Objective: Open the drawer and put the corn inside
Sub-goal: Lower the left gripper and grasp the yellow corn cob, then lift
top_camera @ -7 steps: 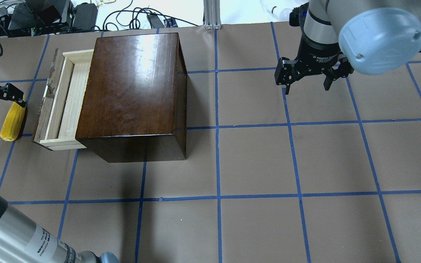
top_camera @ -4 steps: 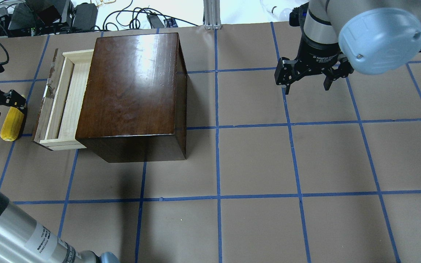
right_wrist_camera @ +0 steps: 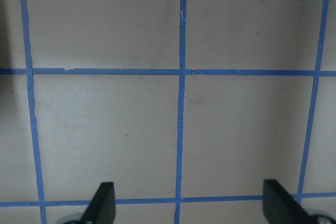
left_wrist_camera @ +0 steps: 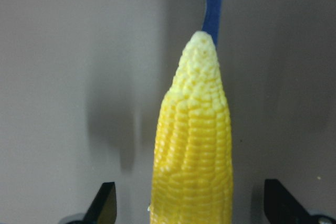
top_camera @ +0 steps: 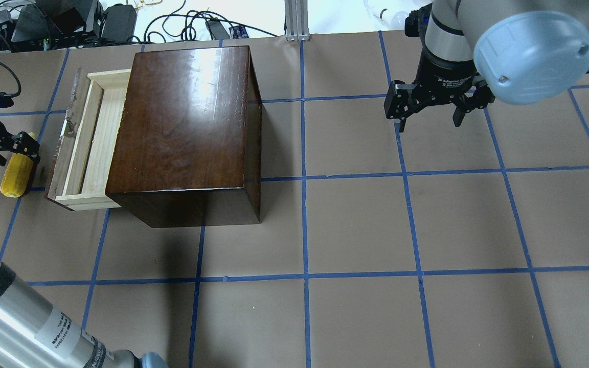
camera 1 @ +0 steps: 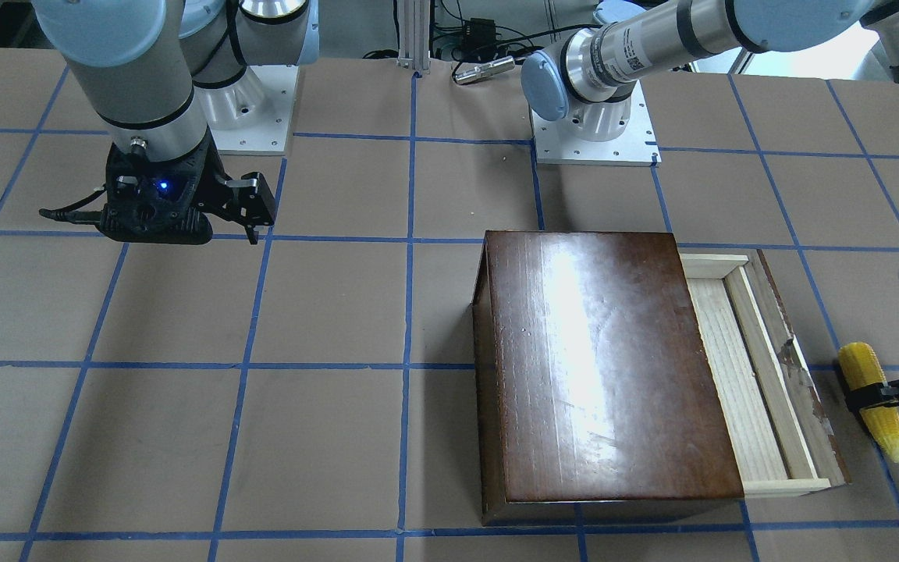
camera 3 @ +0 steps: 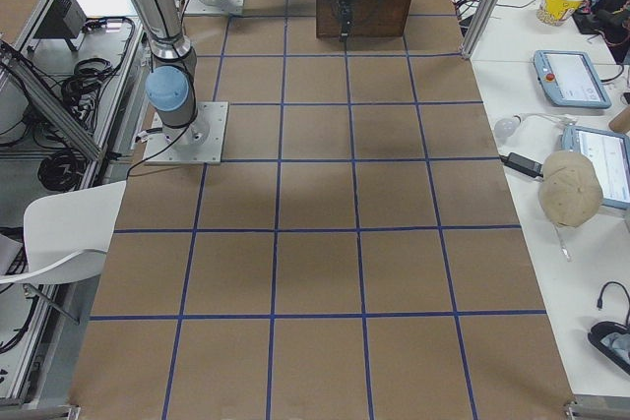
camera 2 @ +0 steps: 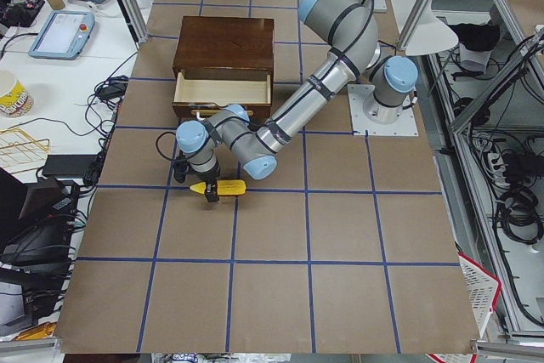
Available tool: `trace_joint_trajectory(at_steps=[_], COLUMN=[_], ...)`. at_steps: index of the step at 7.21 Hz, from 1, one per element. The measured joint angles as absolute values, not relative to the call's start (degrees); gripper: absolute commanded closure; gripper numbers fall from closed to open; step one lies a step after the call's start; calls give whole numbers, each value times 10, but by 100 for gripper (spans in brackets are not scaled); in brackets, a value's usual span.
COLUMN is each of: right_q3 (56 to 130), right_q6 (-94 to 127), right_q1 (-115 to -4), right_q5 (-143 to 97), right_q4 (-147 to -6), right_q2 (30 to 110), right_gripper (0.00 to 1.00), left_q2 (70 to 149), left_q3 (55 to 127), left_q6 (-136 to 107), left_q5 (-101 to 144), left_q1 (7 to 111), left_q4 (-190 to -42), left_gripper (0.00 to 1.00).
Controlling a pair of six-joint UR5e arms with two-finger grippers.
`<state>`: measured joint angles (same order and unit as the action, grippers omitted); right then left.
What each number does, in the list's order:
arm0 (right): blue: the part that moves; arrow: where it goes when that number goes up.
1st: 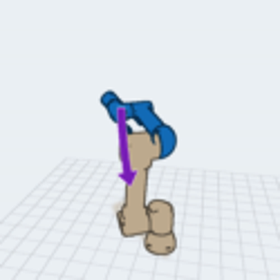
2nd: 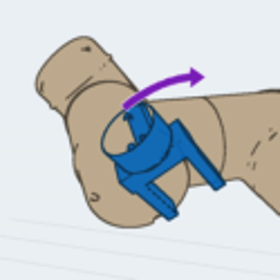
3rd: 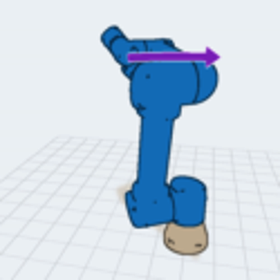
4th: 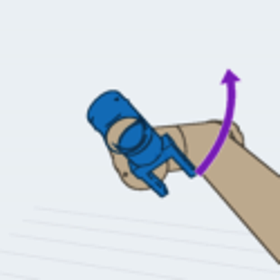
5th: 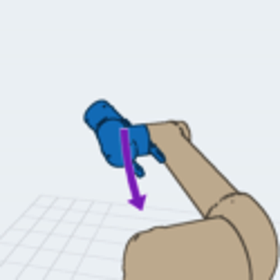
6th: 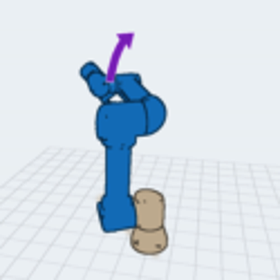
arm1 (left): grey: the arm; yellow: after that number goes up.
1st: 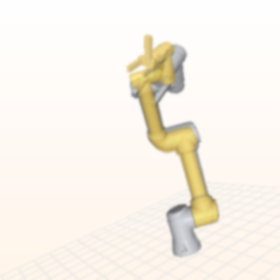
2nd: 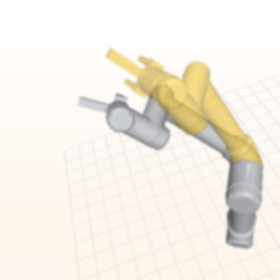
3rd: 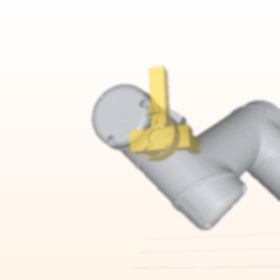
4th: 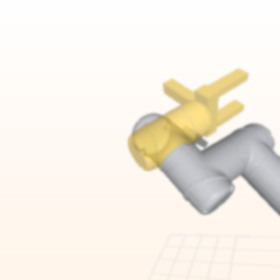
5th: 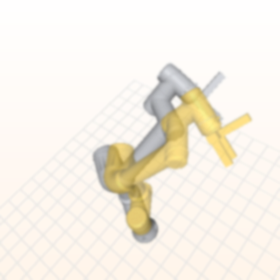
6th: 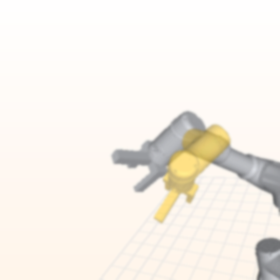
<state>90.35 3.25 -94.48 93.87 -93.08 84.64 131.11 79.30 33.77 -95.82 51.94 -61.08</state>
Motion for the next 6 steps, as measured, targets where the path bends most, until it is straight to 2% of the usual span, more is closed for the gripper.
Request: trace_joint_trajectory(at_steps=[1, 6], right_q3=[904, 904], right_q6=[33, 33], right_q1=[-945, -945], right_q5=[939, 939], right_q4=[-931, -931], right_q2=[846, 846], right_gripper=[0, 0], left_q2=[1313, 1291], left_q3=[792, 788], left_q6=[337, 340], left_q5=[-956, -955], left_q1=[519, 526], left_q4=[-610, -619], left_gripper=[97, 97])
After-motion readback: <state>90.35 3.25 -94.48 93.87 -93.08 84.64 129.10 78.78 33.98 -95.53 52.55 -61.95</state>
